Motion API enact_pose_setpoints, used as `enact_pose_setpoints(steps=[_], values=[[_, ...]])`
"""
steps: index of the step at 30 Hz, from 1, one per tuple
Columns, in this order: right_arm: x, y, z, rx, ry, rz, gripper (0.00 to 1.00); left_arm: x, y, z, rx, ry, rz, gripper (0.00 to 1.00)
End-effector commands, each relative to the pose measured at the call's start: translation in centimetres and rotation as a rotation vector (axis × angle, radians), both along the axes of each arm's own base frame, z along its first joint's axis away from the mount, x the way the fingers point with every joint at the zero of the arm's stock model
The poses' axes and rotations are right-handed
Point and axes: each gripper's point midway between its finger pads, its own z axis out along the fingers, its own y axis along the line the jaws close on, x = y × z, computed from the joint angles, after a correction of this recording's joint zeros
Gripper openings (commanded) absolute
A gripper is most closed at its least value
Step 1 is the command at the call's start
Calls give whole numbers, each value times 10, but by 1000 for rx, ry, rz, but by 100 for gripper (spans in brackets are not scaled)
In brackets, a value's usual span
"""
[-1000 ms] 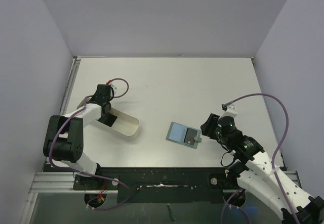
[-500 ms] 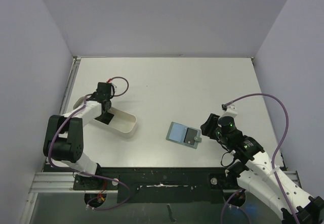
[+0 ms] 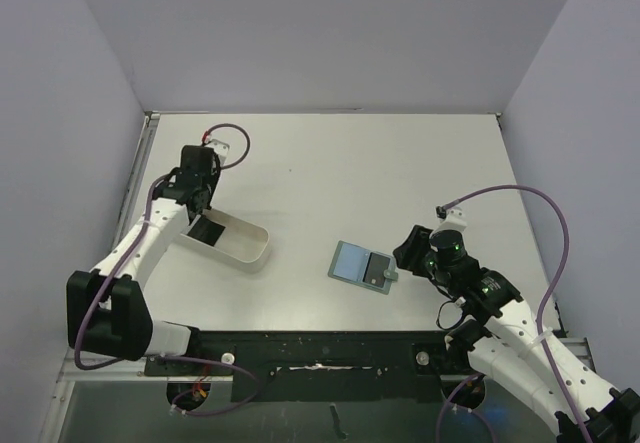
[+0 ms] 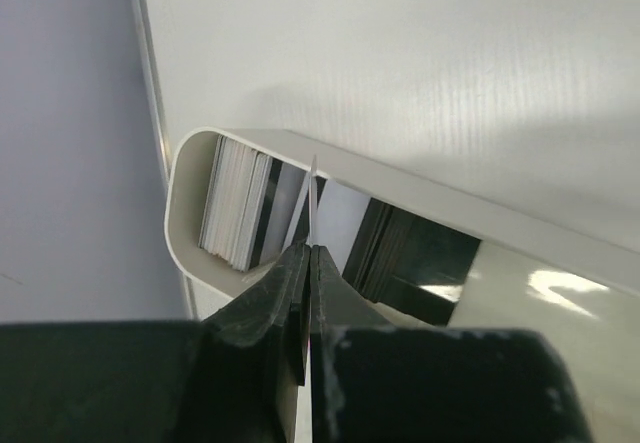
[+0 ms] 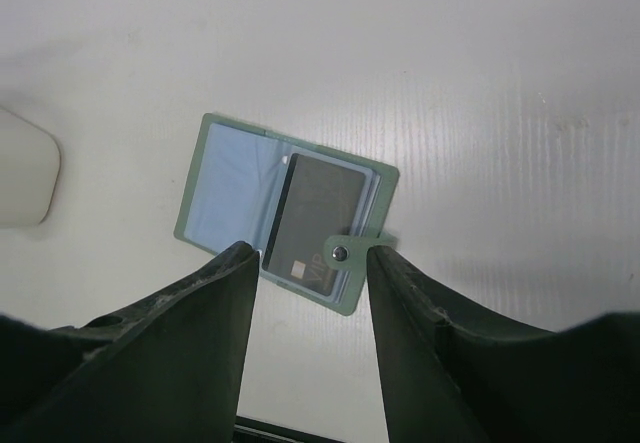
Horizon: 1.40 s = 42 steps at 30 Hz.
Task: Put the credit cards into the card holder
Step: Pick up the credit card from the storage box.
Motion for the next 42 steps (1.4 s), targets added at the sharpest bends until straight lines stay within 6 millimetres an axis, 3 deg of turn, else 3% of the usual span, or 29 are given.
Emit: enact_pose_setpoints(steps=[1,6,12,21,27,29,32,42], values=[[8,21,32,96,-73,56,48,1,-39,48,-257,-124,-36,0],[9,41,48,192,-95,111,47,-4,-95,79,-601,-215,-140,0],[11,64,68,306,-124,163,43,-15,-146,112,-958,-246,-213,0],[18,99,107,491,-216,234,38,-63,-222,119,-1482,-31,-387,0],[21,122,129,595,-267,281,36,-93,-257,113,-1676,51,-456,0],[23,128,132,618,-265,292,39,-102,-266,116,-1749,85,-471,0],[26,135,135,644,-259,301,47,-112,-277,118,-1827,116,-472,0],[26,146,134,692,-234,321,49,-132,-303,118,-1948,205,-492,0]])
